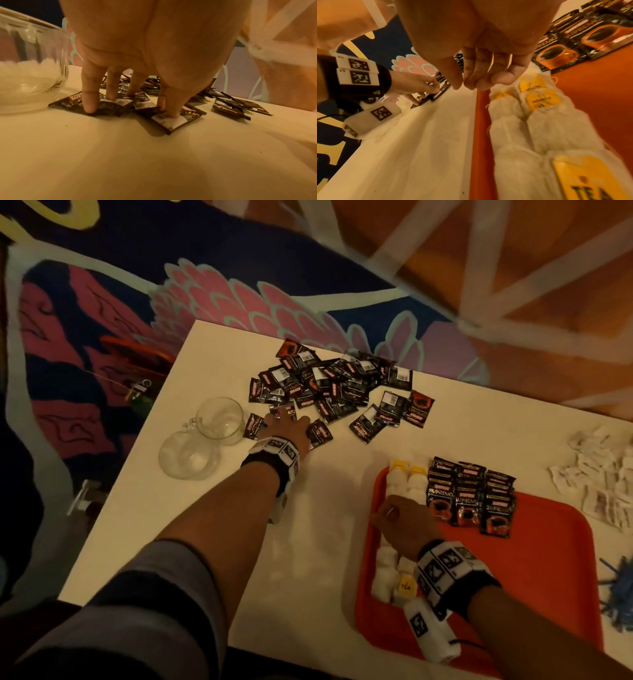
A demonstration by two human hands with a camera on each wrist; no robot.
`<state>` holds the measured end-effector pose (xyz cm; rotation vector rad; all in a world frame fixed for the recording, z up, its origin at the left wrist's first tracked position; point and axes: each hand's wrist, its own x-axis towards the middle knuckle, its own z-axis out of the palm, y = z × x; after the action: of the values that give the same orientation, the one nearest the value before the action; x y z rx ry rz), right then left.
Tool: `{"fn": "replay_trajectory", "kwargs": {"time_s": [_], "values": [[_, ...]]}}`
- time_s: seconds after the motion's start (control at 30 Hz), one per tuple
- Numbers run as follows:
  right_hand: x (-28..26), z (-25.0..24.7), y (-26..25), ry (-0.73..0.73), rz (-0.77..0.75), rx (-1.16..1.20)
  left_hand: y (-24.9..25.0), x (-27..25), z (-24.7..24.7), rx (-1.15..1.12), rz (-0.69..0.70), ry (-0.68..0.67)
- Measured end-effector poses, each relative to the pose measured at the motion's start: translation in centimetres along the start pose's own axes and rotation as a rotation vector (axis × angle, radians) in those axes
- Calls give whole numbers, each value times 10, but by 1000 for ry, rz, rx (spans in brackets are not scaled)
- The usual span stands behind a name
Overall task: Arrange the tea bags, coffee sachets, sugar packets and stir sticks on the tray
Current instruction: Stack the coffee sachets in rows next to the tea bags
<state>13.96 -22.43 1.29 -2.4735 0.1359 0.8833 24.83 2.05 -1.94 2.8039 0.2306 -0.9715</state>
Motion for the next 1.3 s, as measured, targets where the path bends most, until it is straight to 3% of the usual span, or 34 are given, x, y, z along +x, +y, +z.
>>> {"fn": "replay_trajectory", "kwargs": {"time_s": [0.17,0.27,0.57,0.67,0.8,0.97,1.17,1.3], "values": [[18,5,-40,-25,-24,-43,-7,-28,16,57,97,6],[38,8,-69,-1,-122,-101,-13,-57,46,61,154,60],[128,13,-191,-37,-406,-347,-51,-117,103,-37,148,123],[162,23,-221,-70,-441,-575,-61,-126,113,-46,145,125],[168,39,-215,-123,-398,-780,-74,-129,118,-98,121,158],[122,56,-176,-110,-447,-722,-83,-122,119,-250,91,224],[51,81,-125,-168,-527,-724,-89,-119,123,-333,149,351],[29,72,-119,-74,-512,-413,-96,-127,124,-428,59,470]]}}
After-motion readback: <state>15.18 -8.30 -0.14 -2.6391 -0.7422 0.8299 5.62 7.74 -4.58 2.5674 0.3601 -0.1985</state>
